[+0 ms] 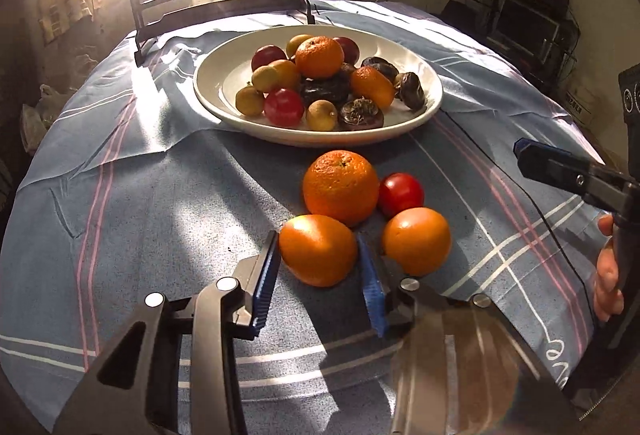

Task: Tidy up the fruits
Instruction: 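Grasp an orange with left tool while right tool grasps another orange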

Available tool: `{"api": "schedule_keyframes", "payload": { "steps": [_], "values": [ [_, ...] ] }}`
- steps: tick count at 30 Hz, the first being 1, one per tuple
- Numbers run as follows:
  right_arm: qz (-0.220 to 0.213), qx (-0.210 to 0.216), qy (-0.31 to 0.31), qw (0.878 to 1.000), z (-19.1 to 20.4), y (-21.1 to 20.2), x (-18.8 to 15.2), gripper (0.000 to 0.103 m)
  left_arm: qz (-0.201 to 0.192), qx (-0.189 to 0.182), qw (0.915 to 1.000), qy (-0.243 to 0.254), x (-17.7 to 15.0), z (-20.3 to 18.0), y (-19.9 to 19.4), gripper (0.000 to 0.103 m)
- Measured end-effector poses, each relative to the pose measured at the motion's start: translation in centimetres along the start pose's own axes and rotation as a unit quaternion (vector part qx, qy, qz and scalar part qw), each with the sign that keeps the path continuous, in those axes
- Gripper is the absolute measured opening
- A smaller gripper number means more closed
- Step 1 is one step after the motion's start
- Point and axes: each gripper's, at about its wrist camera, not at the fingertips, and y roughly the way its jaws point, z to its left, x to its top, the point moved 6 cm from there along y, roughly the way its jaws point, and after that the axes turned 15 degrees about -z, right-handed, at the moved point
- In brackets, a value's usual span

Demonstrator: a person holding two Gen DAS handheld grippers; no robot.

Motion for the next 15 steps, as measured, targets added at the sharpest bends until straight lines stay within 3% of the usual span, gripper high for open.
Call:
{"api": "schedule_keyframes", "payload": {
  "steps": [5, 11, 15],
  "values": [
    [0.027, 0.007, -0.065, 0.997, 2.4, 0.9, -1.2, 0.063, -0.056, 0.014, 0.9978, -0.032, 1.0, 1.1, -1.7, 0.038],
    [0.067, 0.033, -0.087, 0.993, 6.2, 2.5, -2.8, 0.062, -0.07, 0.004, 0.9961, -0.052, 1.3, 1.6, -2.1, 0.038],
    [0.092, 0.02, -0.107, 0.99, 7.8, 4.4, -3.6, 0.062, -0.074, 0.002, 0.996, -0.051, 1.3, 1.5, -2.3, 0.038]
  ]
}}
